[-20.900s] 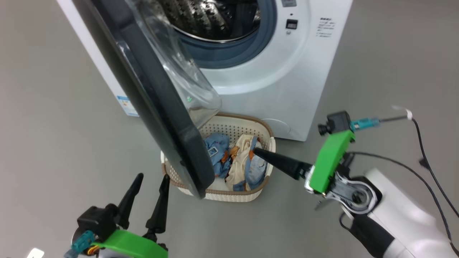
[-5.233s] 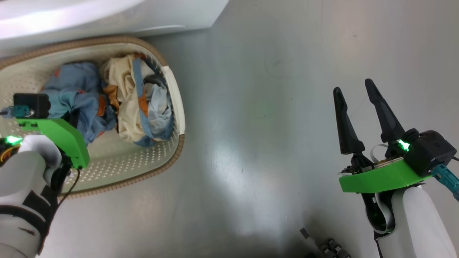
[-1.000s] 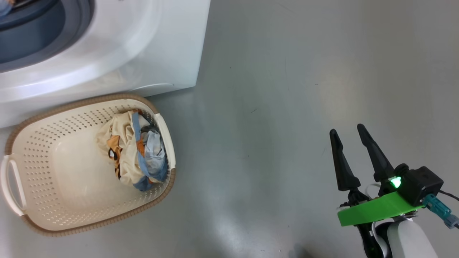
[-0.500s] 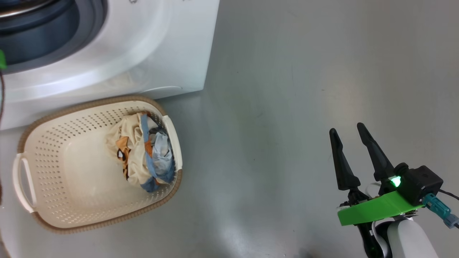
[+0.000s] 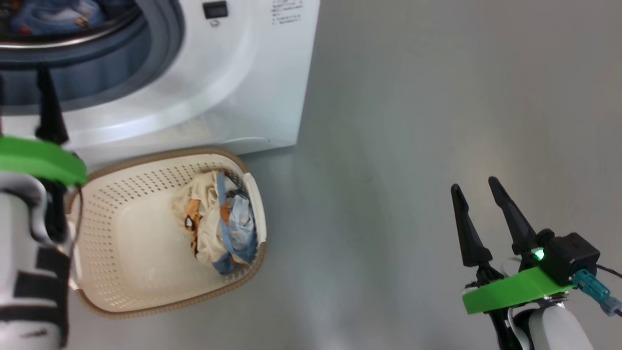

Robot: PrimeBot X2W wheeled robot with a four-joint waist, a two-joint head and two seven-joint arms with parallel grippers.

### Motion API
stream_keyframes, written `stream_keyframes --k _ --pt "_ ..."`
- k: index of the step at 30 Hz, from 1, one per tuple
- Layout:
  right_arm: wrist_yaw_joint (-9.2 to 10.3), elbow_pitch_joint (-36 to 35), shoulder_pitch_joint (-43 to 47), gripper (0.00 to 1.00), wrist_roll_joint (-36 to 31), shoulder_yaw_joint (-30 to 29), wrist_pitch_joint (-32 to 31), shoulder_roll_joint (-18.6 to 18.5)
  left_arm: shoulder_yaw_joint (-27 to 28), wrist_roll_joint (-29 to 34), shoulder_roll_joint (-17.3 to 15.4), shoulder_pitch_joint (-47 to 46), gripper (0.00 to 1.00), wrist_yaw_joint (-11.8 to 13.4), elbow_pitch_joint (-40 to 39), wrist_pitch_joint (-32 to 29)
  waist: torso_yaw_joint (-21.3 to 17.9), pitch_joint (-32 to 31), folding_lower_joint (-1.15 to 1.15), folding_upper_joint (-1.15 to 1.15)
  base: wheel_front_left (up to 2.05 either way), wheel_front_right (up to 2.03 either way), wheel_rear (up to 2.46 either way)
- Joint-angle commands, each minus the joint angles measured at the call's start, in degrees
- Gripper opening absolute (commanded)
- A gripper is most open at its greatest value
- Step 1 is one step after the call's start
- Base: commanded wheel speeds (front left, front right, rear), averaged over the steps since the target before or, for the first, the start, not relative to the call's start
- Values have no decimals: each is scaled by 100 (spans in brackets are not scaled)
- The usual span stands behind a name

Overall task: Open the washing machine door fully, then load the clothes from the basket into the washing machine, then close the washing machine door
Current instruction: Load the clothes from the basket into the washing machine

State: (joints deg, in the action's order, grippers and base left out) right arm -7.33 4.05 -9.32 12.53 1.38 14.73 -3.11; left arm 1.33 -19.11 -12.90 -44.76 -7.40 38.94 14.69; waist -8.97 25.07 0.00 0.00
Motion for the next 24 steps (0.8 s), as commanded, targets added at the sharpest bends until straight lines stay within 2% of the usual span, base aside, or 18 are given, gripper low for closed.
stream_keyframes --k 1,11,24 --pt "-16 -90 145 100 -44 86 27 -75 143 13 -182 228 100 -9 -222 30 196 -249 0 0 0 0 0" --pt "-16 -4 470 100 -22 -17 27 -281 249 21 137 1342 100 -9 -716 30 505 -834 0 0 0 0 0" --pt "-16 40 949 100 45 -97 27 -447 268 221 325 2729 100 -9 -1386 30 659 -1478 0 0 0 0 0"
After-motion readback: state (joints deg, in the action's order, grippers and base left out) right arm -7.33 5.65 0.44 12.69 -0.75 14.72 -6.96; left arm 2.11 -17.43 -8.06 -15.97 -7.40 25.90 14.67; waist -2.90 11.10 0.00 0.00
